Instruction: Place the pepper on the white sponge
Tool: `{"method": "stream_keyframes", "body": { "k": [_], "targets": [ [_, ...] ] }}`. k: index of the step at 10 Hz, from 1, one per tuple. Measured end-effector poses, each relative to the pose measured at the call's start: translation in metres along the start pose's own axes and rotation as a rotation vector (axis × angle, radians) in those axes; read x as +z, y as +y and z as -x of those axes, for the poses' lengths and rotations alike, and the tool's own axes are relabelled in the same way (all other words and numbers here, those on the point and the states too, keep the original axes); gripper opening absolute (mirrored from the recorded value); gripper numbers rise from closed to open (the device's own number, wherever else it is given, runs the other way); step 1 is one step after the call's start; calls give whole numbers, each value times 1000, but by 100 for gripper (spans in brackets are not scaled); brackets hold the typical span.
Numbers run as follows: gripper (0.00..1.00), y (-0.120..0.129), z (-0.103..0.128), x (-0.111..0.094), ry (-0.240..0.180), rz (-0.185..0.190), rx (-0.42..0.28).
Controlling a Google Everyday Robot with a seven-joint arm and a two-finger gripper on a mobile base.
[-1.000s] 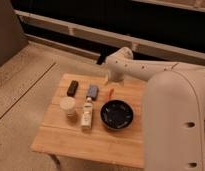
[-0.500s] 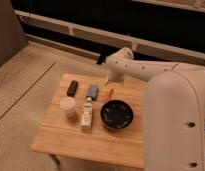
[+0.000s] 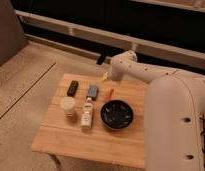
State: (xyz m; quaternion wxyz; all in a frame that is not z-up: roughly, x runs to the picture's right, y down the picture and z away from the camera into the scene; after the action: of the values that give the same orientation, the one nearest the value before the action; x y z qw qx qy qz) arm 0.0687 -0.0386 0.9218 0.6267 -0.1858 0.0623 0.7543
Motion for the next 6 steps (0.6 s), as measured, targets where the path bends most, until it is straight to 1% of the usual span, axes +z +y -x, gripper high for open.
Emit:
{"method": "stream_keyframes", "body": {
  "k": [1,2,3,4,5,6],
  "targets": [
    [65,-8,-6,8,24,-4,9],
    [65,-14,-12,14,48,-32,5],
    [65,-20,-17,21,77,-80,-1],
    [65,-22,-21,28,103,-112,-4],
    [65,-21,-25,35,128,-135,-7],
    [65,-17,-26,43,145,-138,-2]
  ]
}}
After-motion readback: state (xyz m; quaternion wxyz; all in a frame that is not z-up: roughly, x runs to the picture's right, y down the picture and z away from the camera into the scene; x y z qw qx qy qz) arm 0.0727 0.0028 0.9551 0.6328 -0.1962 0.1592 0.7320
